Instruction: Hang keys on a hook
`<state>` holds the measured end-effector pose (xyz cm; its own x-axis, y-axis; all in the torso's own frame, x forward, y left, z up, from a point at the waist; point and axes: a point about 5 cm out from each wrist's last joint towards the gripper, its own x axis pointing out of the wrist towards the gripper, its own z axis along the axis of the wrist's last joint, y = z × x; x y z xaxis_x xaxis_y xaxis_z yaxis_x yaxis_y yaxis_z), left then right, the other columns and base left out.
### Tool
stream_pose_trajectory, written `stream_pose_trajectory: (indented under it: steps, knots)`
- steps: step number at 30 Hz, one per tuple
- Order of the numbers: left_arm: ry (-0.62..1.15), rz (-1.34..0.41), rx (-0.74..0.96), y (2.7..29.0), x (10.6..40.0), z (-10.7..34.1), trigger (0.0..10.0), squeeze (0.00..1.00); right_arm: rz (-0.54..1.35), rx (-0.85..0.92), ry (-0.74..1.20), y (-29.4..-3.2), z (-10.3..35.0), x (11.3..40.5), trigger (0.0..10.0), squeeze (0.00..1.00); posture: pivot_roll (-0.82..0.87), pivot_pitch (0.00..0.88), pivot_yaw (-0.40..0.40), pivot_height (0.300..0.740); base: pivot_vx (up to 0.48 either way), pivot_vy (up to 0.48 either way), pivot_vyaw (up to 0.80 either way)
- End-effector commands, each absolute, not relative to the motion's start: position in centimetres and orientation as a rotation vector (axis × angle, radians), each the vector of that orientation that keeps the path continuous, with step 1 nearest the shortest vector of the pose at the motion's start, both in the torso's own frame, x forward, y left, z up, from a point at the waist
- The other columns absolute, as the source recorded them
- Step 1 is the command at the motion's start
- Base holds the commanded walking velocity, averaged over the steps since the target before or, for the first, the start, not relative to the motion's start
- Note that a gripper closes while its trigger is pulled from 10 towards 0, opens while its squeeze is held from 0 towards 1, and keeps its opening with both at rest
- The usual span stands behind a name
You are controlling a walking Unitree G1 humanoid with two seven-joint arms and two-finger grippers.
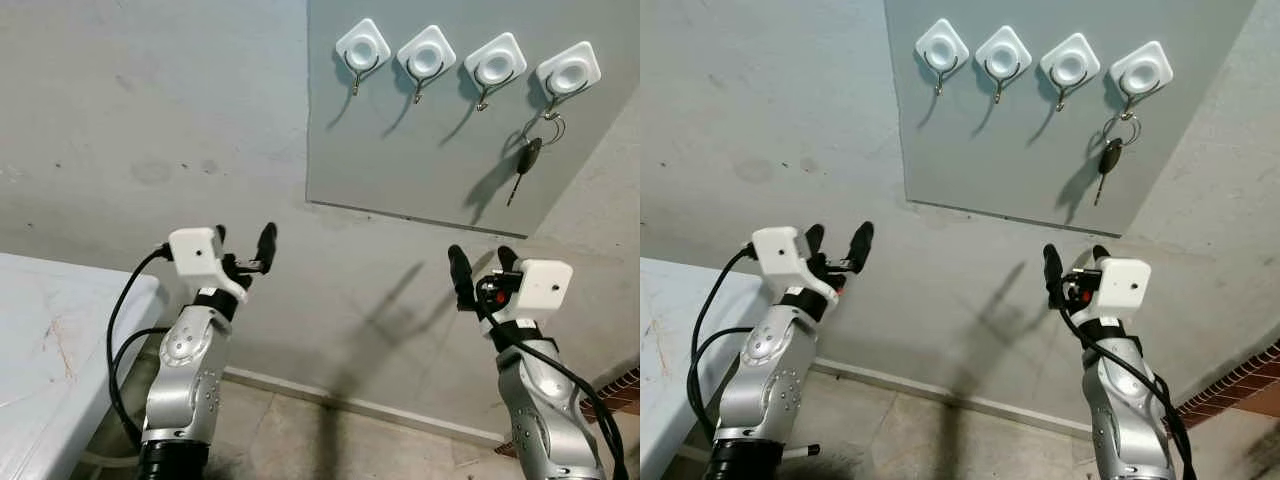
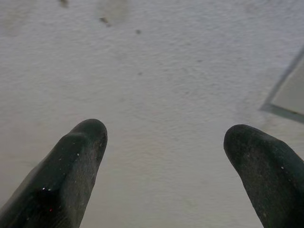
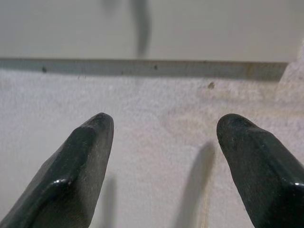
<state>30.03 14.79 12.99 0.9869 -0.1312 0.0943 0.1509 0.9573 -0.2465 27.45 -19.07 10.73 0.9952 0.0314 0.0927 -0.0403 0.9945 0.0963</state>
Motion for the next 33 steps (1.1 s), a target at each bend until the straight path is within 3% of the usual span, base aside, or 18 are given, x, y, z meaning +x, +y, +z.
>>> stream_pose_trajectory:
  steps: [1, 6, 33]
  knots:
    - [-0.071, -0.134, -0.252, 15.1, 29.9, 12.5, 10.0, 0.0, 0.031, 0.067, -0.067, -19.1, 10.1, 27.2, 10.0, 0.0, -0.01, 0.0, 0.013, 0.74, 0.0, 0.0, 0.0]
    - [-0.086, -0.128, -0.253, 15.1, 30.5, 12.9, 10.0, 0.0, 0.025, 0.069, -0.056, -19.3, 9.7, 27.2, 10.0, 0.0, -0.02, 0.0, 0.015, 0.74, 0.0, 0.0, 0.18]
    - [-0.125, -0.178, -0.226, 14.5, 31.8, 13.3, 10.0, 0.0, 0.05, -0.003, -0.066, -20.4, 9.9, 28.2, 10.0, 0.0, -0.02, 0.0, -0.001, 0.74, 0.0, 0.0, 0.79]
